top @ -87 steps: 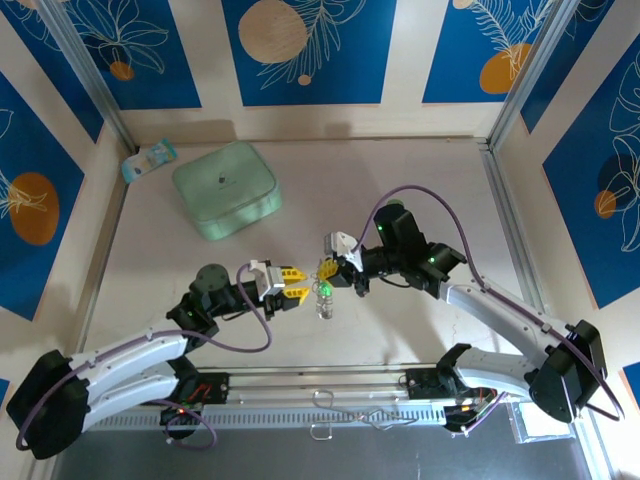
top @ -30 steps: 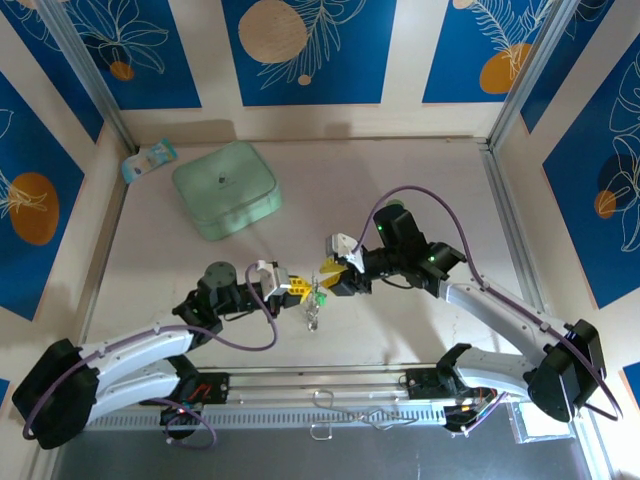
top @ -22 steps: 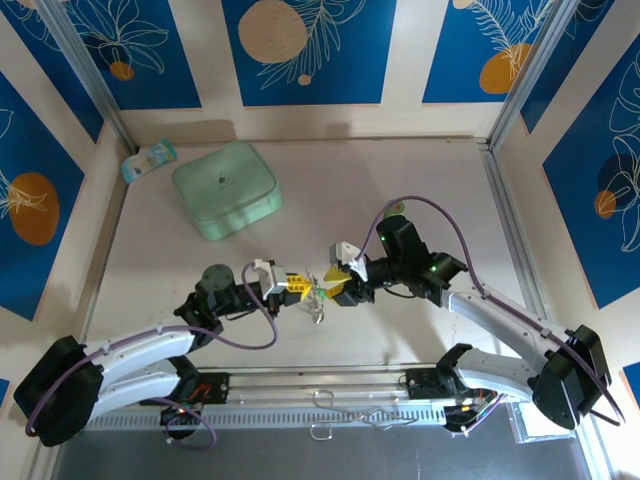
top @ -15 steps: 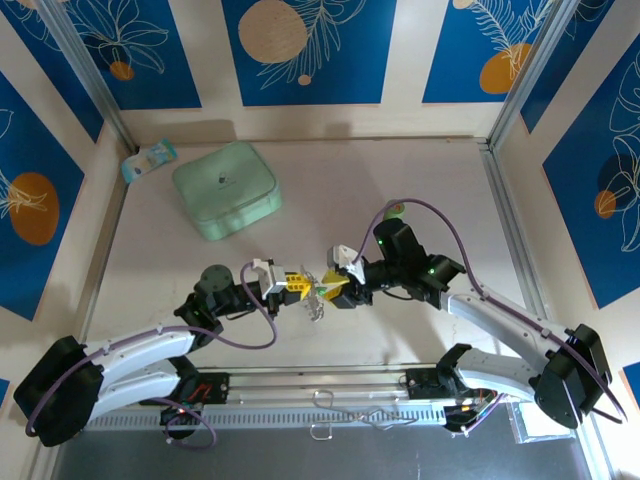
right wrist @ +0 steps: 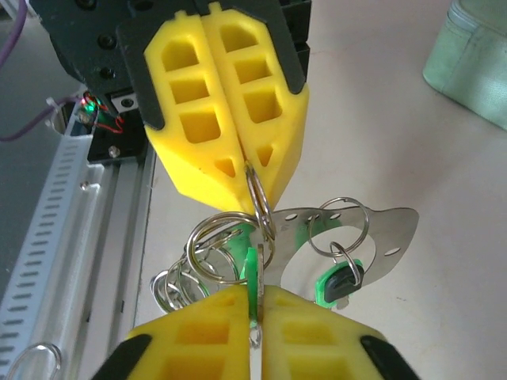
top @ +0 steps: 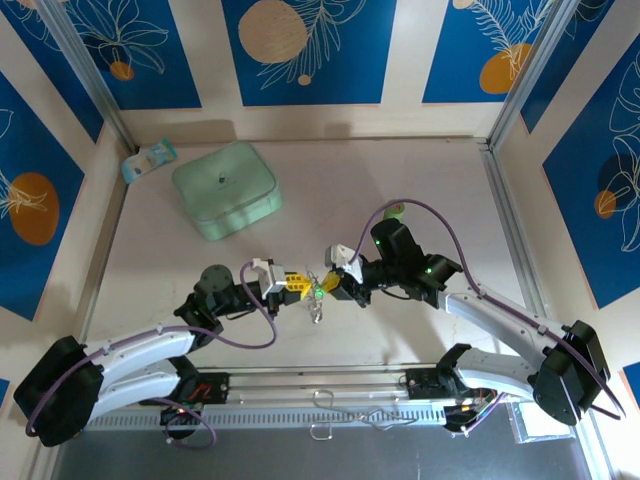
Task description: Put the keys on the keyring
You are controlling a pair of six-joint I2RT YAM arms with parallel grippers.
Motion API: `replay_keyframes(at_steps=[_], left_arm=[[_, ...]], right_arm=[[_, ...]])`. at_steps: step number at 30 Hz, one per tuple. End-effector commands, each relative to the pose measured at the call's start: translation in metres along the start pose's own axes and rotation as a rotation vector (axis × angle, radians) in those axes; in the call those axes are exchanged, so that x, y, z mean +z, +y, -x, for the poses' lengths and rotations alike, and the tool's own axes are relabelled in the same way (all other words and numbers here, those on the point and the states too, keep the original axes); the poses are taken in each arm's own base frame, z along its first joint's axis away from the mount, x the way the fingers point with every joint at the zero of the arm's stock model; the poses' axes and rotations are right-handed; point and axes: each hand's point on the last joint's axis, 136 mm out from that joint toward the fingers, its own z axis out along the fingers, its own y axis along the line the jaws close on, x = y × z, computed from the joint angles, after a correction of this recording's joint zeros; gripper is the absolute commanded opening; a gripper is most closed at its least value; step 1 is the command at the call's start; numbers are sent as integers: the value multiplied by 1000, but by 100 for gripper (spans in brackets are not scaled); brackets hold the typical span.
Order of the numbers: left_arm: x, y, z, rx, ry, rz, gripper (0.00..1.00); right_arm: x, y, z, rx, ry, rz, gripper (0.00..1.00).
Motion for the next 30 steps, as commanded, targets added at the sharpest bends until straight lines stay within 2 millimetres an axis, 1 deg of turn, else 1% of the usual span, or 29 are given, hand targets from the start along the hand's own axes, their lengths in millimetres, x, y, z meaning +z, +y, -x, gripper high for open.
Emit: replay_keyframes(at_steps=[1, 3, 7, 9, 10, 13, 15, 18, 23, 27, 30], left_arm=[[-3, -4, 18, 32, -66, -16, 0], [-3, -3, 20, 36, -76, -8, 0], [-4, -1, 20, 49, -84, 6, 0], [-4, -1, 20, 51, -86, 8, 0], [-4, -1, 21, 53, -87, 8, 0], [-4, -1, 19, 52, -77, 6, 0], [-4, -2, 17, 52, -70, 3, 0], [-4, -3, 16, 52, -64, -2, 0], [-3, -4, 16, 56, -66, -11, 0], [-3, -5, 18, 57, -73, -18, 0], [-3, -6, 19, 58, -77, -25, 0]], right_arm=[[5, 4, -5, -9, 38, 22, 5], [10, 9, -9, -33, 63, 35, 2], [15, 14, -15, -60, 109, 45, 1], [15, 14, -15, -62, 112, 42, 3], [14, 14, -14, -63, 109, 39, 5], [5, 10, -4, -53, 53, 23, 18], [-5, 9, 5, -44, -3, 14, 26], [-20, 10, 15, -25, -79, 24, 32], [-38, 16, 33, 8, -197, 91, 34], [-43, 6, 42, 12, -262, 52, 34], [-43, -1, 44, 4, -269, 25, 34]])
